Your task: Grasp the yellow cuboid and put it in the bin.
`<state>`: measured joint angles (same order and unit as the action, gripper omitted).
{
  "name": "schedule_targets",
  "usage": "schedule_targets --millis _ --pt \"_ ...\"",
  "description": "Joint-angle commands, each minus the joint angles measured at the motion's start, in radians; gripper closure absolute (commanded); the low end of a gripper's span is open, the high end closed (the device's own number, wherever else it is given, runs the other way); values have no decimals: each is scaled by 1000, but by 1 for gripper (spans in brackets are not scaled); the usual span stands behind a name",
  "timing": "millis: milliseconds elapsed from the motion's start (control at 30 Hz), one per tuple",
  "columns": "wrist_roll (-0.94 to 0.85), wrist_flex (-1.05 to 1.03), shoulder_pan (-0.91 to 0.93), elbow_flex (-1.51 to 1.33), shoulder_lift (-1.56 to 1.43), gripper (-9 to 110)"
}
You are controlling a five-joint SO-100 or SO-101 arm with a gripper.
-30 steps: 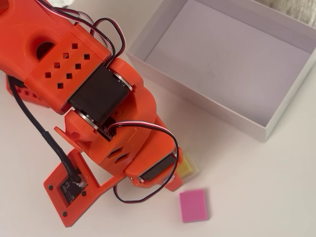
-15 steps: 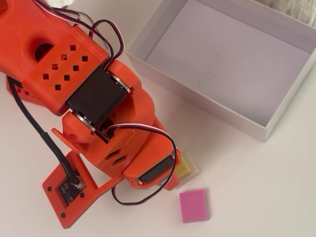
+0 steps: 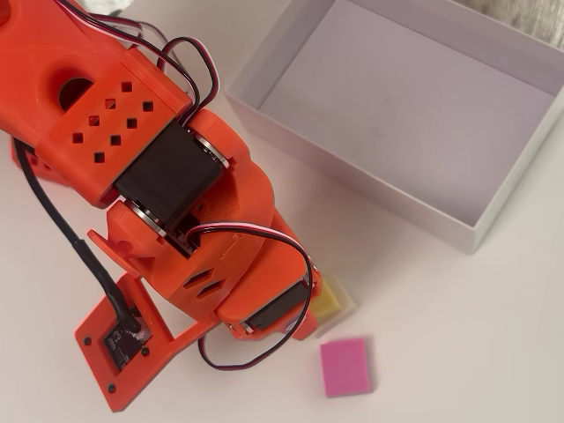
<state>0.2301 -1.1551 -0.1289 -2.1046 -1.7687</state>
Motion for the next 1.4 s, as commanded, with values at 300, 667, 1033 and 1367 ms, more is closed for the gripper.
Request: schedule_targets --millis 300,667,1033,1367 --pt "-14 48 23 -2 -21 110" --pt "-38 34 9 6 -135 110" --pt "-137 25 -64 18 -314 110" --pt "-278 64 -351 155 -482 110"
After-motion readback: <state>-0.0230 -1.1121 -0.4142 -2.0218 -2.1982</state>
